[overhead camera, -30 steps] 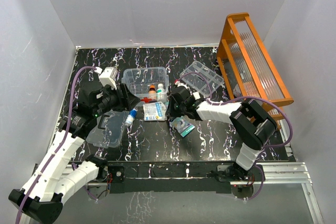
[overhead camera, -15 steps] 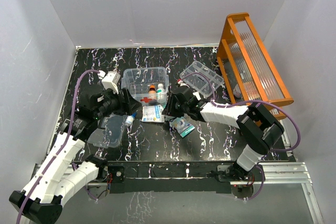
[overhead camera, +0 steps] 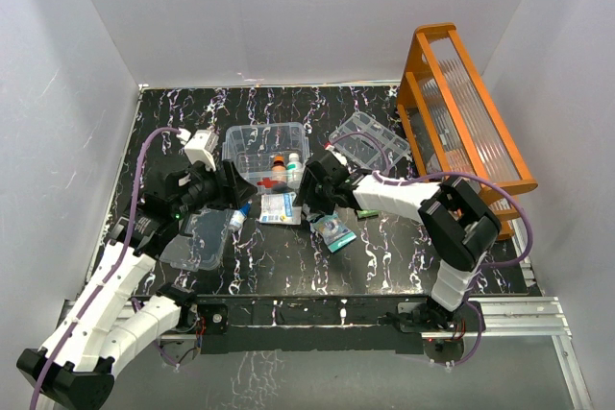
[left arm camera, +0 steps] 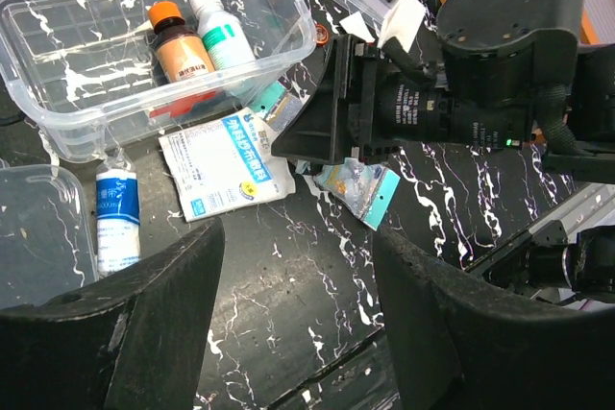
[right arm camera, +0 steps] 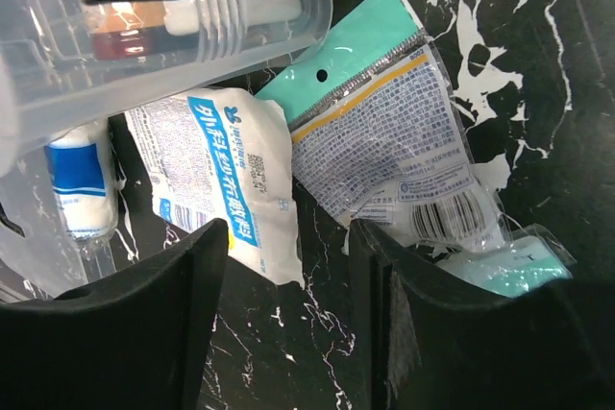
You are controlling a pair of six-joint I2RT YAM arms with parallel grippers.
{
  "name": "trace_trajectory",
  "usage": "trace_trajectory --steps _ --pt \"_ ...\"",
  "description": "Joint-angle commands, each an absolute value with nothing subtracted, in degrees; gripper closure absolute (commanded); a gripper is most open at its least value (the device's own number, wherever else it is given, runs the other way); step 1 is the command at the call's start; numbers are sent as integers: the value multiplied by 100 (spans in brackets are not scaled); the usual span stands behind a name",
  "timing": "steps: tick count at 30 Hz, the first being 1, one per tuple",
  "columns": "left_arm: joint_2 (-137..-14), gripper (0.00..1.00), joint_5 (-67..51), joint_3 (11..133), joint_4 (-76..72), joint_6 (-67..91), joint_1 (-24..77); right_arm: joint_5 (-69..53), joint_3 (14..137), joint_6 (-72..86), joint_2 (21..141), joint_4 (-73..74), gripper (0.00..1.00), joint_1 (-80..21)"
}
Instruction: Organize the medicine kit
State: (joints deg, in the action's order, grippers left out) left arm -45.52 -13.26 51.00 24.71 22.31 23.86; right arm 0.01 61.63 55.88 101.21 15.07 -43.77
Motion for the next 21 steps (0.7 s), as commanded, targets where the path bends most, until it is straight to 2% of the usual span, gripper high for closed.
trace_trajectory --steps 1,4,14,21 --pt "-4583 39 -1312 5378 2623 2320 2408 275 6394 5620 9649 1506 48 -4364" --pt "-4535 39 -1224 5356 2578 2429 2411 78 6409 5586 9736 1637 49 -4385" --pt "-4509 39 -1222 5425 2434 2498 2409 -416 5758 5701 9940 560 50 -4385" --pt "-4515 39 -1397 5242 2154 2320 2410 -687 5827 5703 10332 194 58 -4385"
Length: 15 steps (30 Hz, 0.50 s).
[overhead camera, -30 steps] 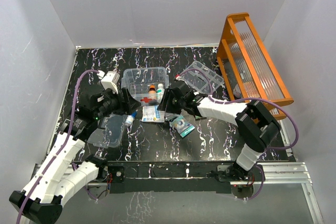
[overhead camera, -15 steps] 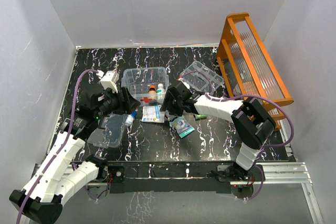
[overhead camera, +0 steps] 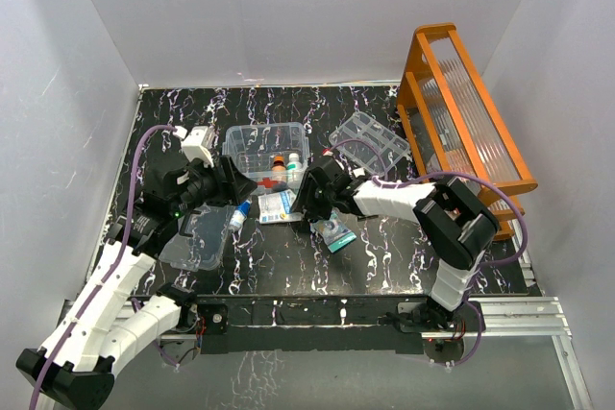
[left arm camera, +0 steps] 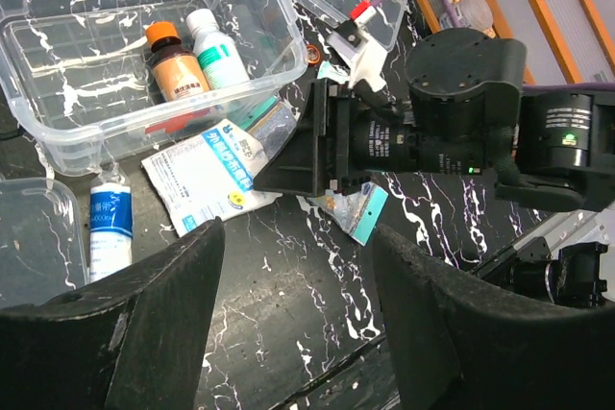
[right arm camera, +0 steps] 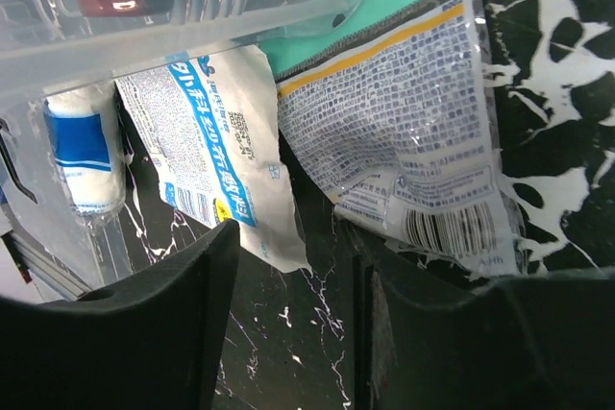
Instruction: Organize the medicine kit
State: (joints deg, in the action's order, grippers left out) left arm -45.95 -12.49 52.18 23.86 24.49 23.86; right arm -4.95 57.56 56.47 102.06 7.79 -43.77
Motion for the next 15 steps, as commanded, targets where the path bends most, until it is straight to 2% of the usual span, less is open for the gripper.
trace_trajectory --steps 1,6,10,15 --pt "-4517 39 -1371 5239 2135 2302 2408 -712 5861 5711 10394 186 59 -4386" --pt "-4614 39 -1311 5279 2093 2212 2408 -829 5844 5863 10564 -73 70 -4381" --pt "-4638 38 -1327 5289 2070 2090 2408 -864 5747 6010 10426 -237 88 -4385" --pt "-4580 35 -1503 5234 2002 1705 2412 -1066 5615 6201 9864 16 92 -4385"
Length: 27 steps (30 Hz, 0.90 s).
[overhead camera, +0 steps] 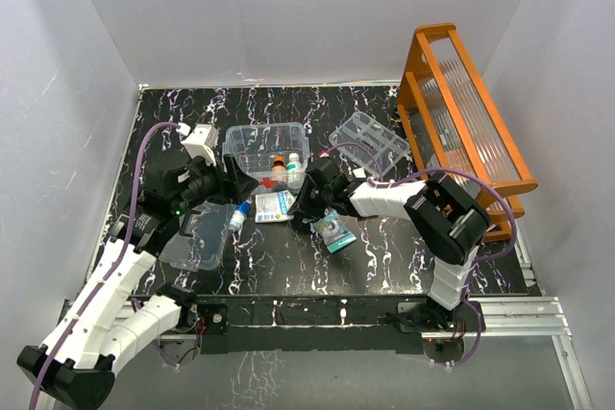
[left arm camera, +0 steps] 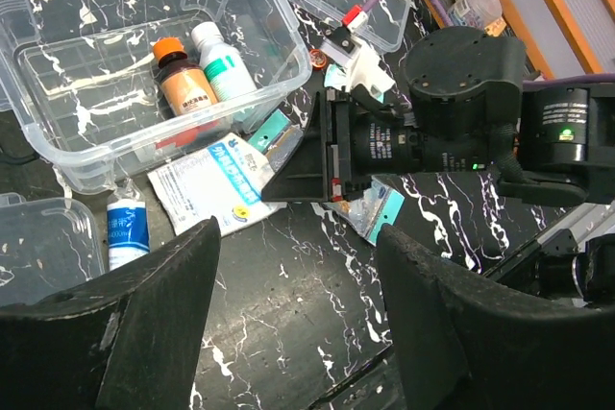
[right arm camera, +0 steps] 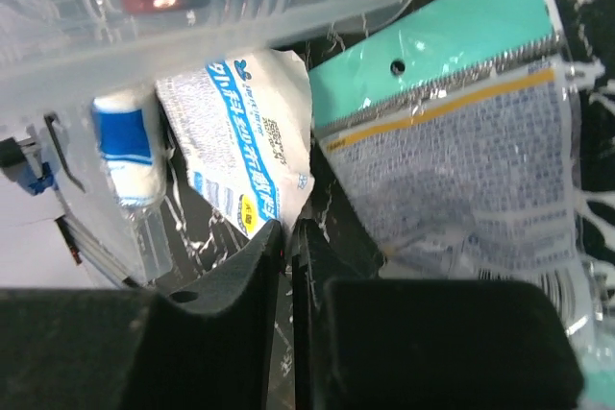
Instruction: Organize the medicine kit
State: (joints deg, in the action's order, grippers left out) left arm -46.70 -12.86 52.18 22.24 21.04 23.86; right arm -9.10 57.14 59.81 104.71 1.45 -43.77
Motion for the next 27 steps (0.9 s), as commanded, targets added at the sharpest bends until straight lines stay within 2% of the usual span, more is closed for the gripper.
trace_trajectory --steps 1,4,14,22,27 --pt "-4567 35 -1571 5207 1975 1585 2408 -1098 5590 6229 9725 143 93 -4384" --pt "-4501 36 -1811 4987 1735 1261 2408 -1187 5542 6236 9359 439 100 -4374" --pt "-4523 37 -2775 4031 -106 902 2498 -943 5932 6923 7948 1890 100 -4376" --pt "-4856 35 -3001 3924 -588 283 3081 -674 6412 8503 7360 2982 100 -4367" --pt "-5005 35 -2715 3864 -774 -183 3502 -575 6741 9384 7236 3249 100 -4366"
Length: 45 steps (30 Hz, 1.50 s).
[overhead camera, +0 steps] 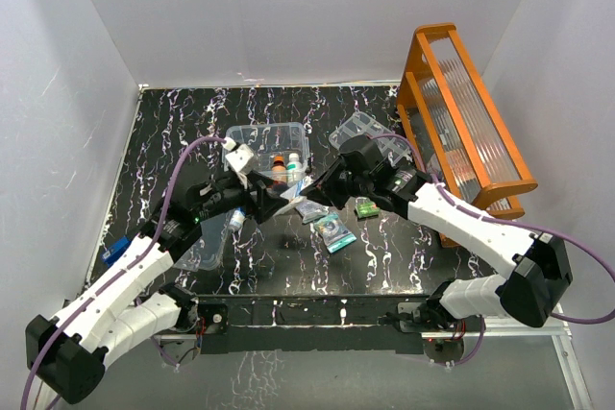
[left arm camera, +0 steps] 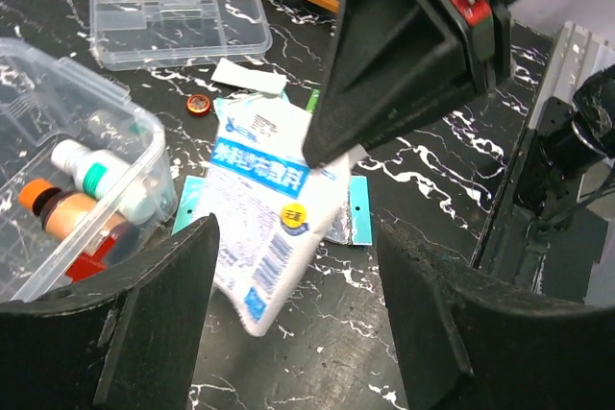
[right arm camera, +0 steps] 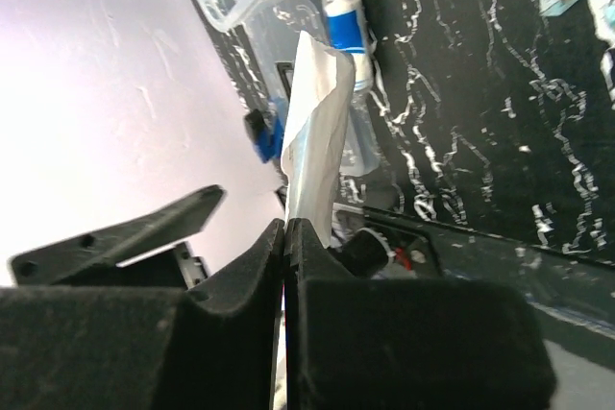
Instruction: Organize the medicine kit
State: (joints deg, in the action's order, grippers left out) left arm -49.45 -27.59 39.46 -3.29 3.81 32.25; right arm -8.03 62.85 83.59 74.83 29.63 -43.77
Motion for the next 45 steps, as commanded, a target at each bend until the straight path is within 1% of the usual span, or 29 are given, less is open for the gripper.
trace_trajectory --steps 1,6,9,12,16,18,21,22,25,26,29,30,32,34,36,39,41,45 --pt "-5048 35 -2635 3863 -800 -291 3585 -554 6809 9501 7221 3271 100 -4365" --pt "-5392 35 -2167 4012 -947 -855 3969 -367 7217 9916 7199 3556 100 -4365" --pt "-5601 39 -1809 4131 -941 -1208 4157 -385 7350 10097 7194 3606 100 -4362" --pt "-5675 47 -1509 4130 -1069 -1519 4241 -415 7410 10171 7171 3595 100 -4368" --pt "-5640 68 -1315 4118 -1330 -1516 4258 -434 7403 10193 7154 3608 100 -4363" --pt "-5585 72 -1321 4110 -1393 -1396 4254 -427 7384 10164 7150 3612 100 -4364" --pt "-5529 73 -1460 4100 -1456 -1164 4254 -394 7304 10104 7133 3596 100 -4362" --pt "-5542 75 -1498 4111 -1437 -1094 4258 -385 7277 10074 7124 3585 100 -4367" --pt "-5597 88 -1524 4123 -1401 -883 4253 -343 7125 9898 7067 3388 100 -4358" --pt "-5617 91 -1493 4127 -1394 -814 4254 -320 7067 9752 7034 3267 93 -4346" --pt "-5709 93 -1374 4273 -1237 -550 4254 -253 6910 9193 6899 2970 53 -4277" --pt "-5763 94 -1345 4350 -1171 -451 4254 -194 6859 8941 6832 2873 42 -4253" --pt "-5864 96 -1249 4494 -1111 -225 4254 -81 6703 8431 6668 2600 28 -4229" --pt "-5967 96 -1094 4628 -1068 164 4238 66 6579 7776 6488 2349 21 -4188" --pt "-6099 96 -944 4790 -963 541 4185 176 6453 7103 6302 2004 17 -4155" --pt "-6420 97 -631 5211 -432 1223 3940 346 6308 5888 6077 1640 14 -4139" --pt "-6639 97 -607 5508 -2 1681 3657 299 6178 5244 5949 1318 14 -4131" --pt "-6724 98 -1601 5728 -18 2746 2950 214 6121 4352 5943 1061 14 -4126"
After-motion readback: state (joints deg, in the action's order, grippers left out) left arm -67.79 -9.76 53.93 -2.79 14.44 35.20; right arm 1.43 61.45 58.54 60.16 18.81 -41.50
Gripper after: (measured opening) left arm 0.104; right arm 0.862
